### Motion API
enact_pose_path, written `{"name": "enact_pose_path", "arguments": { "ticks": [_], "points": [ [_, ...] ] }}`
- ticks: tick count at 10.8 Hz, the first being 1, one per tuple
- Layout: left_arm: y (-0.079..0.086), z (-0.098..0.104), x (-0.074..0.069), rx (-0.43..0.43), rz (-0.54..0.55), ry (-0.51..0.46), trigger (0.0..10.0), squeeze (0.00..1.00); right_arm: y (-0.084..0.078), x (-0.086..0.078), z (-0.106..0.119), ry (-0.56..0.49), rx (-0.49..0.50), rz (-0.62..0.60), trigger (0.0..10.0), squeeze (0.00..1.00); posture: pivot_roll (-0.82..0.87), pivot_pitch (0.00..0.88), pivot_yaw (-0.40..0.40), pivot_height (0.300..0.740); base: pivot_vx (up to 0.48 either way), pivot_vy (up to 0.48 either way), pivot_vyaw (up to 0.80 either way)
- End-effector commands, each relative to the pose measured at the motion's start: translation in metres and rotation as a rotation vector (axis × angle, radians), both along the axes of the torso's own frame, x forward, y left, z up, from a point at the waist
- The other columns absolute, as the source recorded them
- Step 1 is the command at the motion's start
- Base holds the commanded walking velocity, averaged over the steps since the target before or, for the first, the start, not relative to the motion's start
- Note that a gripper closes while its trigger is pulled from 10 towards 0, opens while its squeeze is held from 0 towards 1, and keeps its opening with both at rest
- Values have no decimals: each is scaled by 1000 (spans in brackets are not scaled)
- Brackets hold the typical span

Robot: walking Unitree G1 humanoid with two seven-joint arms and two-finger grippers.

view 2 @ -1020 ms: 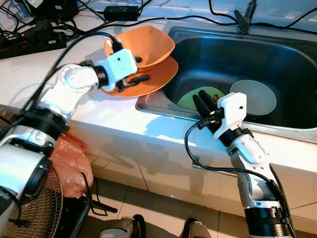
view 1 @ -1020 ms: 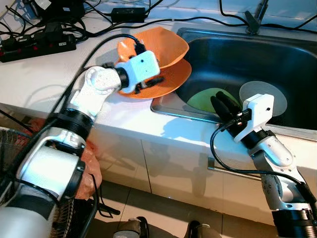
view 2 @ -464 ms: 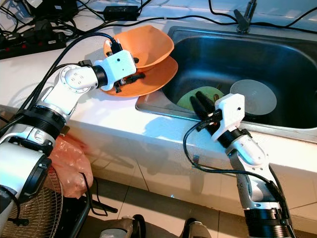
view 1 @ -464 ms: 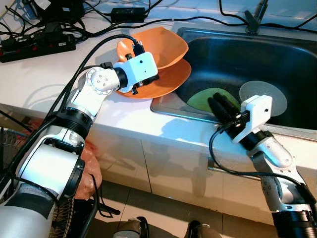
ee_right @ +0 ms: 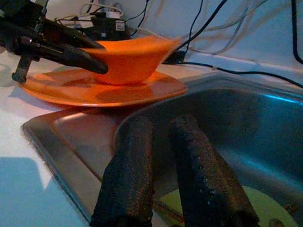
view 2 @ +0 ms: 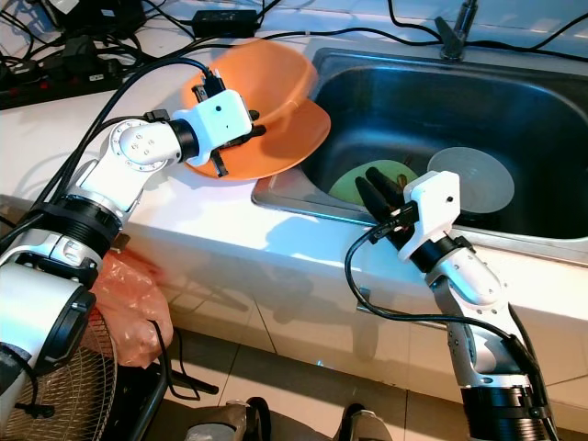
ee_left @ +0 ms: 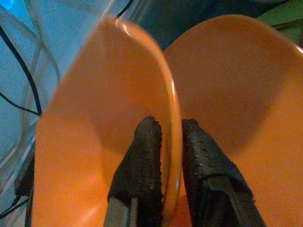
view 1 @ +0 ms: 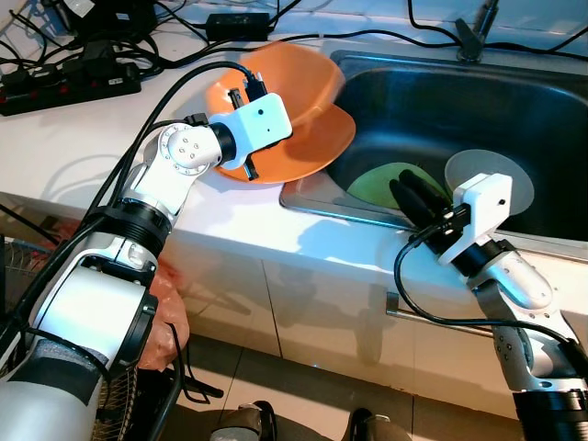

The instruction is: Kitchen organization

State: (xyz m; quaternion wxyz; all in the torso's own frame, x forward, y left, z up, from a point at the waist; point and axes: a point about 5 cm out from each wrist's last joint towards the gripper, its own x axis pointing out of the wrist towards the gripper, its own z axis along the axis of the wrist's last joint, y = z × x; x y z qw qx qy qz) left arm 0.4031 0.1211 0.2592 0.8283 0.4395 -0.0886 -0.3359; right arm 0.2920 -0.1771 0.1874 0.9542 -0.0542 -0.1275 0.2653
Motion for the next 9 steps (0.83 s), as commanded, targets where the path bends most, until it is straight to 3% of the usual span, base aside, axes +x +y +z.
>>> {"name": "enact_pose_path", "arguments": {
  "ticks": [1, 5, 7, 9],
  "points": [
    [-1, 9, 1, -16, 0, -25, 0, 0, 1, -1, 9, -29, -2, 4, 10000, 0, -14, 137, 94, 740, 0, 0, 0],
    [-14, 27, -3, -125, -49, -129, 0, 0, -1, 0, 11, -36, -2, -9, 10000, 0, -13, 146, 91, 740, 0, 0, 0],
    [-26, 42, -10, -157, -108, -221, 0, 0, -3, 1, 10, -31, 0, -19, 10000, 0, -10, 150, 90, 740, 0, 0, 0],
    [-40, 67, -20, -207, -164, -381, 0, 0, -5, 2, 10, -33, 5, -40, 10000, 0, -14, 153, 92, 740, 0, 0, 0]
  ]
}}
